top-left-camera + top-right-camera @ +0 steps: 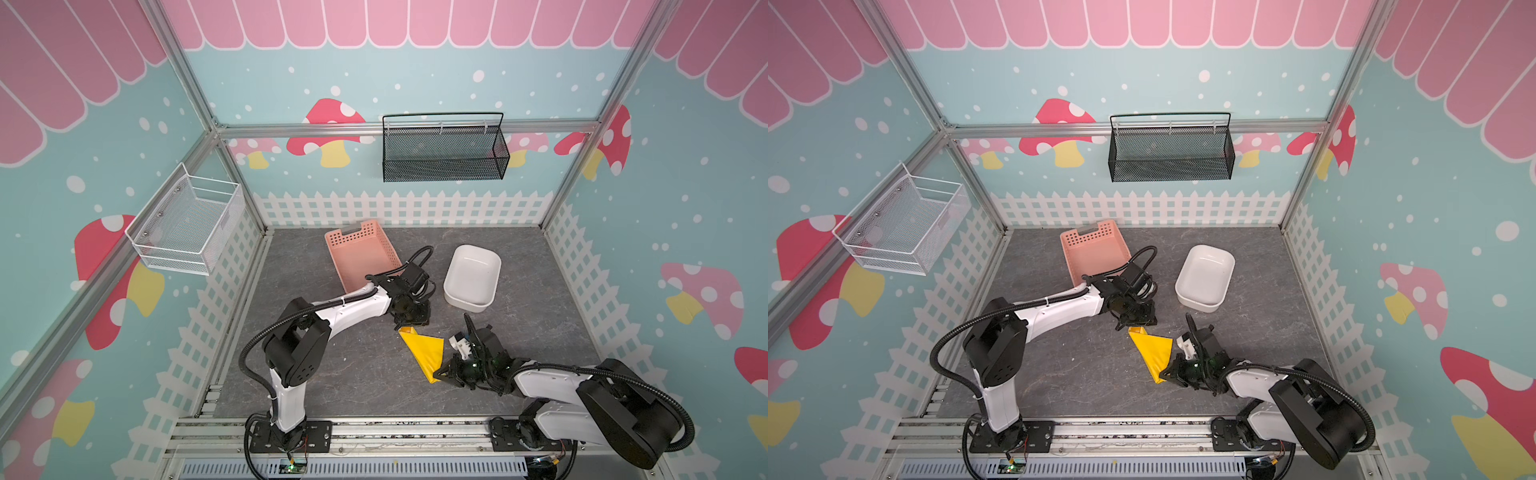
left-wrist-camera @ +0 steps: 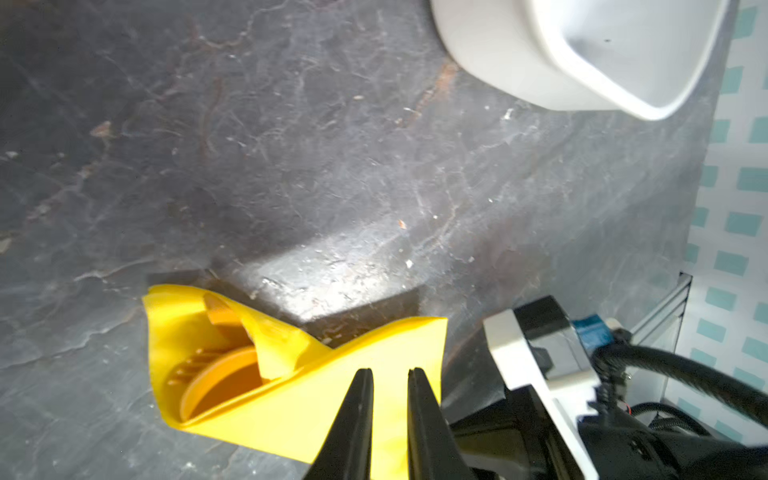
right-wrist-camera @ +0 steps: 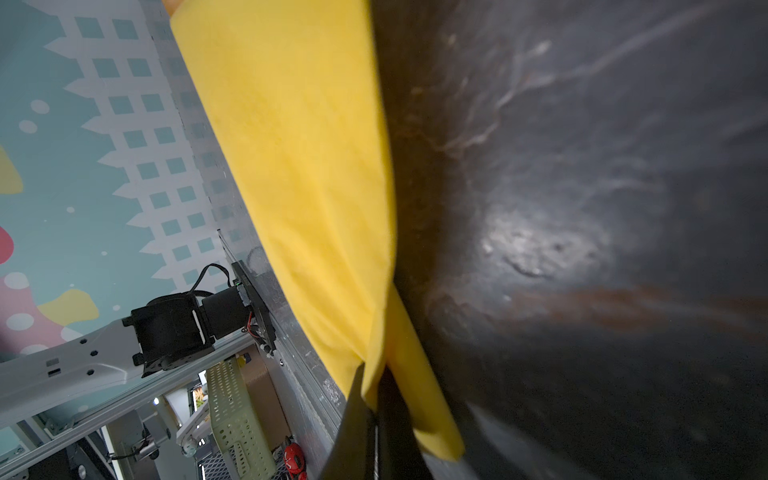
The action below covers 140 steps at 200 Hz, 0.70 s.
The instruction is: Place the utensils on the paper napkin and roll it up
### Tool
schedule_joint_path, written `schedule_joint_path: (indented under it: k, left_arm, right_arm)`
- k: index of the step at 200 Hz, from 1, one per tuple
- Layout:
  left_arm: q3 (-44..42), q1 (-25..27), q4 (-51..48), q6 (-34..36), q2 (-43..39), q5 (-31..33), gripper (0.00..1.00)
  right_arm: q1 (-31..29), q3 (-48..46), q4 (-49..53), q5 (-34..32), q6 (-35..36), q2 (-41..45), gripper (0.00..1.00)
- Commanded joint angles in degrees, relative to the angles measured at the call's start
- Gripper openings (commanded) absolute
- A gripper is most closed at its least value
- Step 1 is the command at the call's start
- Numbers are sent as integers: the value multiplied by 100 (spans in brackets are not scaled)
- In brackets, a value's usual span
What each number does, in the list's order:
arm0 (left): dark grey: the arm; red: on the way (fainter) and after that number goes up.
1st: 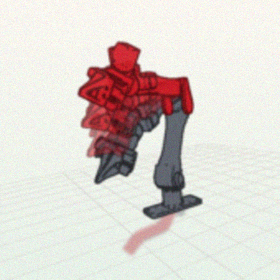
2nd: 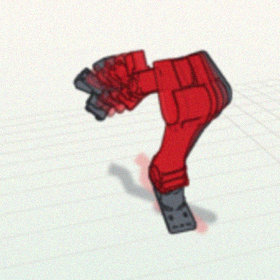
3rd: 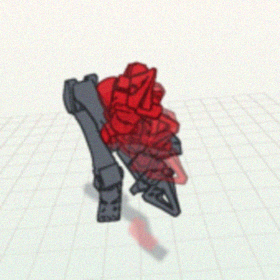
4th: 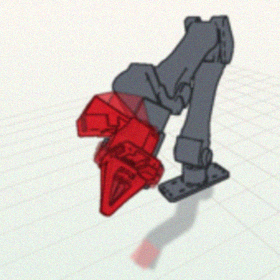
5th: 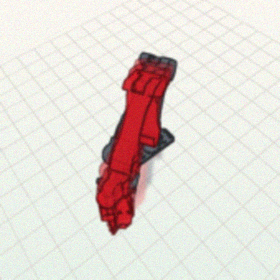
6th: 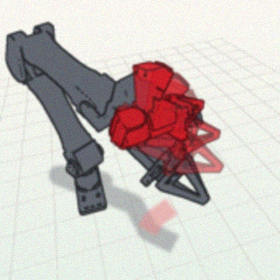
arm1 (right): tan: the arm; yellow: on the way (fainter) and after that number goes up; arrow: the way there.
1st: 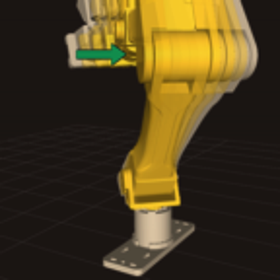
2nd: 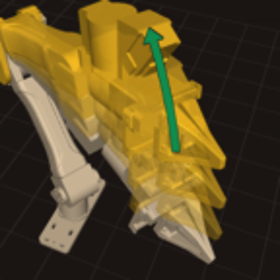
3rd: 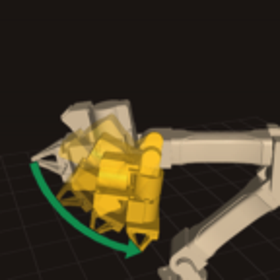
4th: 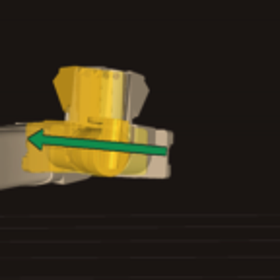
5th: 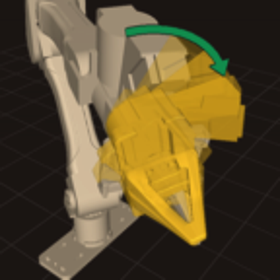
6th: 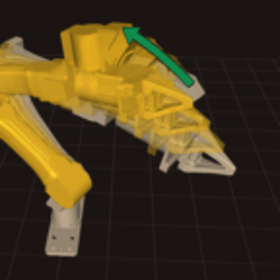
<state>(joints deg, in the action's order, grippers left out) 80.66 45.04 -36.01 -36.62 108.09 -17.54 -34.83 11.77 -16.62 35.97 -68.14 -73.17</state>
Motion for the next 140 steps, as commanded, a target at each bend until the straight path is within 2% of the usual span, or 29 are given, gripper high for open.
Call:
schedule_joint_path:
  k: [1,62,140]
  left_arm:
    - [-200,194,-183,73,-185,61,20]
    - [-895,357,99,-174,-224,165,16]
    - [-1003,357,487,-167,324,165,14]
  right_arm:
    - [-1,-174,523,-287,-39,-163,0]
    - [1,-149,528,-266,-30,-173,0]
    - [-16,-118,527,-232,-48,-144,0]
